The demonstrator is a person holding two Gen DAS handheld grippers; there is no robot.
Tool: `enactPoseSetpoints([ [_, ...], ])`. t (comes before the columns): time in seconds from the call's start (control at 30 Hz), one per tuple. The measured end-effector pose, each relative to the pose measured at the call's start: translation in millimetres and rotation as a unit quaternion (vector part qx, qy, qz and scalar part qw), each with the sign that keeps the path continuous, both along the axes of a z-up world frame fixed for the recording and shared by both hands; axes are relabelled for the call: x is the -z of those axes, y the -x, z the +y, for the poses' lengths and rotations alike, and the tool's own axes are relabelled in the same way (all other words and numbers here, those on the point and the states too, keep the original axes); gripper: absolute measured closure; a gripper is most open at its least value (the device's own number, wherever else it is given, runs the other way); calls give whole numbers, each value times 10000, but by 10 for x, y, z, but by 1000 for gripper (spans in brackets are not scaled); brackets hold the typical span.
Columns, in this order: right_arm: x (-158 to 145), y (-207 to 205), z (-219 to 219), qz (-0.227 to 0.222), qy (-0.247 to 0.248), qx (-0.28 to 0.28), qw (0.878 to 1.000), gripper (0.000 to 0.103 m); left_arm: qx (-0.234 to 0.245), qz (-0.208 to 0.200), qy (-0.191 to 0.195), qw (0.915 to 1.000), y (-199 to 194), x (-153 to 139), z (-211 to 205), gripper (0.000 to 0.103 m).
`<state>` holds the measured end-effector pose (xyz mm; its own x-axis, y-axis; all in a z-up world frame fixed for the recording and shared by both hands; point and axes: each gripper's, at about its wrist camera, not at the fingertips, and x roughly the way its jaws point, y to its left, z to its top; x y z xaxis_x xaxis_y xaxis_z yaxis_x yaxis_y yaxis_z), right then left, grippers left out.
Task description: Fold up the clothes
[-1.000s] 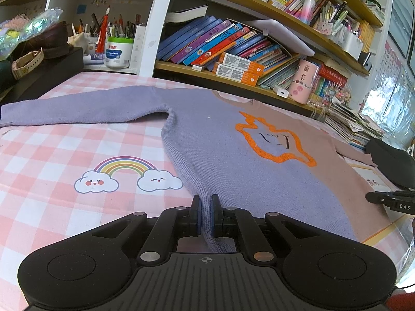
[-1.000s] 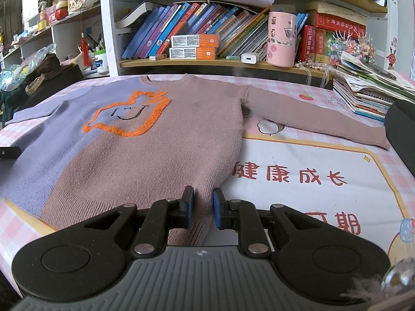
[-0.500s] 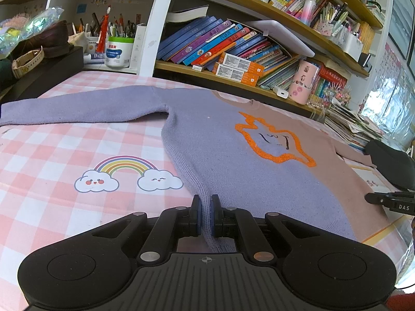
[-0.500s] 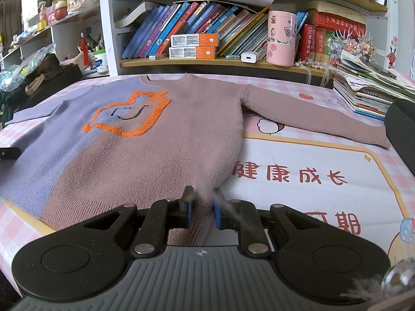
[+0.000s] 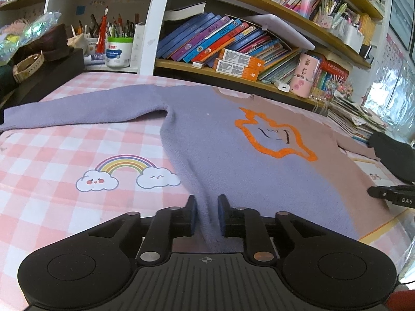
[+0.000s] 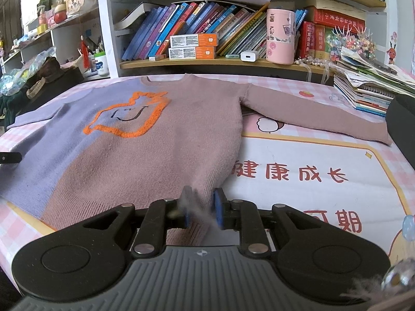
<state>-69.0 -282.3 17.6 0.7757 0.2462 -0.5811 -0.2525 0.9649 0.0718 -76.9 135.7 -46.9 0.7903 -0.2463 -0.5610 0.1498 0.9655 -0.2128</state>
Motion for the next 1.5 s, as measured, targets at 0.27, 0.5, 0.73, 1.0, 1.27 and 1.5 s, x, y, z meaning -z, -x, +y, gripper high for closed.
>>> enactPoseSetpoints([
  [0.27, -6, -1, -3, 0, 16, 68, 10000, 83, 30, 6, -20, 10000, 26, -7, -5, 82],
  [0.5, -10, -7, 15, 3, 83, 54, 10000, 83, 0, 22, -67, 10000, 17, -18, -41, 82],
  [0.73, -8, 11, 10, -12, 73, 39, 10000, 81, 4, 0, 12, 10000, -10, -12, -43, 82],
  [1.0, -2, 22, 24, -45, 108, 46, 9999, 83, -7, -38, 112, 9999, -21, 9, 23, 97],
  [1.27, -8, 15, 41, -43, 158, 53, 9999, 83, -5, -34, 96, 9999, -33, -2, 23, 96],
  [1.5, -144, 1, 44, -128, 107, 40, 9999, 82, 2, -21, 70, 10000, -62, -5, 48, 96],
])
